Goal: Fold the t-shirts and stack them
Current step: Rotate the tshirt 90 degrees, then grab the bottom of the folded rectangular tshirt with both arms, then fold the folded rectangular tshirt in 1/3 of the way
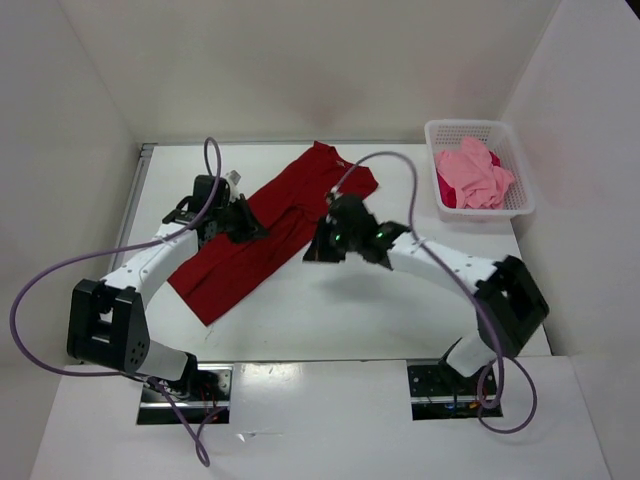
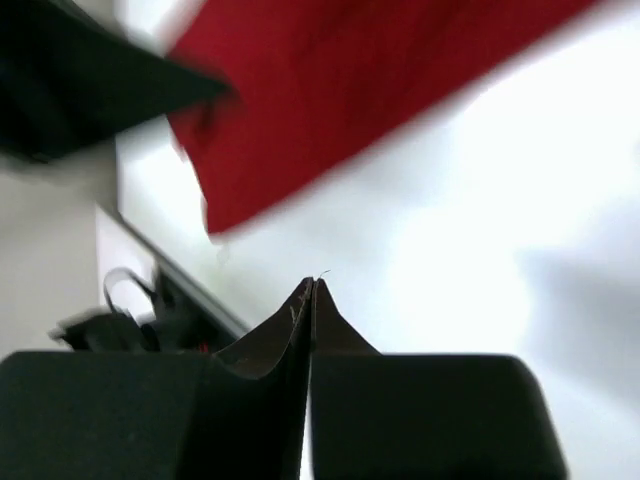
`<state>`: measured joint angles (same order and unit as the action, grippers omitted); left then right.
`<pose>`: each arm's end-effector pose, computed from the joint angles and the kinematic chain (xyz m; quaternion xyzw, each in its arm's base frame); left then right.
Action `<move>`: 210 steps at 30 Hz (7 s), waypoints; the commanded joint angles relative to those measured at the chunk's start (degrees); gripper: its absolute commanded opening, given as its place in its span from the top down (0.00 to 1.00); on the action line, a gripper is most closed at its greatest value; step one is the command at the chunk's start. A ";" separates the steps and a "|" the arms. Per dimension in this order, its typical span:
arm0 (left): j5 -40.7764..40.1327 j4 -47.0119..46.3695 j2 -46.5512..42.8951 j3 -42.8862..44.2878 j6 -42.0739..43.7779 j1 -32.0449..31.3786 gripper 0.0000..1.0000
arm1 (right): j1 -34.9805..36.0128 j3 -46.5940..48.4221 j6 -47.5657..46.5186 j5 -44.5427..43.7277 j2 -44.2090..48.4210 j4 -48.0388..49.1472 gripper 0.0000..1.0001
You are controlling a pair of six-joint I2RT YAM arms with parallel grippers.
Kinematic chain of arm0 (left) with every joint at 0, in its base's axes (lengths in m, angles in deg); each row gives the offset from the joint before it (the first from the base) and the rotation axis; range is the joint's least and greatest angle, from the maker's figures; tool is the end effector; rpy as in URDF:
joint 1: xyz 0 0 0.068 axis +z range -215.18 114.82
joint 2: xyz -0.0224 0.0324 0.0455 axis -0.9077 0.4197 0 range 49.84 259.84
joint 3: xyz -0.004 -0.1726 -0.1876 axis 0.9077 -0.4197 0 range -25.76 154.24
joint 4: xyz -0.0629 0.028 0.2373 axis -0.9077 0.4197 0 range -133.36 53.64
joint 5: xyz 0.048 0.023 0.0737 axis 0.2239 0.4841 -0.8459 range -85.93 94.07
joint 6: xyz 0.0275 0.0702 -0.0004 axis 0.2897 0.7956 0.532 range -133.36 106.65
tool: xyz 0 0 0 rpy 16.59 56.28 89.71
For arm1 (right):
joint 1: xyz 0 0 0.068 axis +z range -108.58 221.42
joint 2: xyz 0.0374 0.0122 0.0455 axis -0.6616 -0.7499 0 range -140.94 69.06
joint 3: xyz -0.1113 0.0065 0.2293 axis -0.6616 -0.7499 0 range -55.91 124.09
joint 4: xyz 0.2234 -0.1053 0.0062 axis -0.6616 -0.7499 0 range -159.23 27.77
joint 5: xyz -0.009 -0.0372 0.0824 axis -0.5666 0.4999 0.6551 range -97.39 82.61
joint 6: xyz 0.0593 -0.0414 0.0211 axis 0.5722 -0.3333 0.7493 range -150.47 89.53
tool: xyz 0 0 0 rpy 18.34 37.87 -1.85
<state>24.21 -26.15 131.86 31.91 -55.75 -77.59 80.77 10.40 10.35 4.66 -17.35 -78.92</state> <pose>0.3077 -0.0901 0.2278 -0.1631 0.8860 -0.3274 0.2852 0.2620 0.2321 0.2545 -0.0356 0.8897 0.3586 0.2803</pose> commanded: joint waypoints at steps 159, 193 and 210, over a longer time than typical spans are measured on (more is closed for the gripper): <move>-7.84 17.88 -24.12 -11.10 -18.80 -7.21 1.00 | -5.14 -15.98 3.34 6.40 14.80 -13.11 1.00; -9.95 -8.60 18.89 19.87 -10.26 5.20 0.54 | -23.45 28.03 -12.60 0.34 -28.39 -13.03 0.60; -9.95 -13.35 20.20 -0.97 -11.49 -7.37 0.61 | -14.92 3.41 -9.53 0.00 -24.15 -4.24 1.00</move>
<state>15.89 -38.28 152.31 32.70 -67.70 -85.50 66.52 16.69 -0.08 7.05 -41.22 -86.04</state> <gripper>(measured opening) 0.391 0.001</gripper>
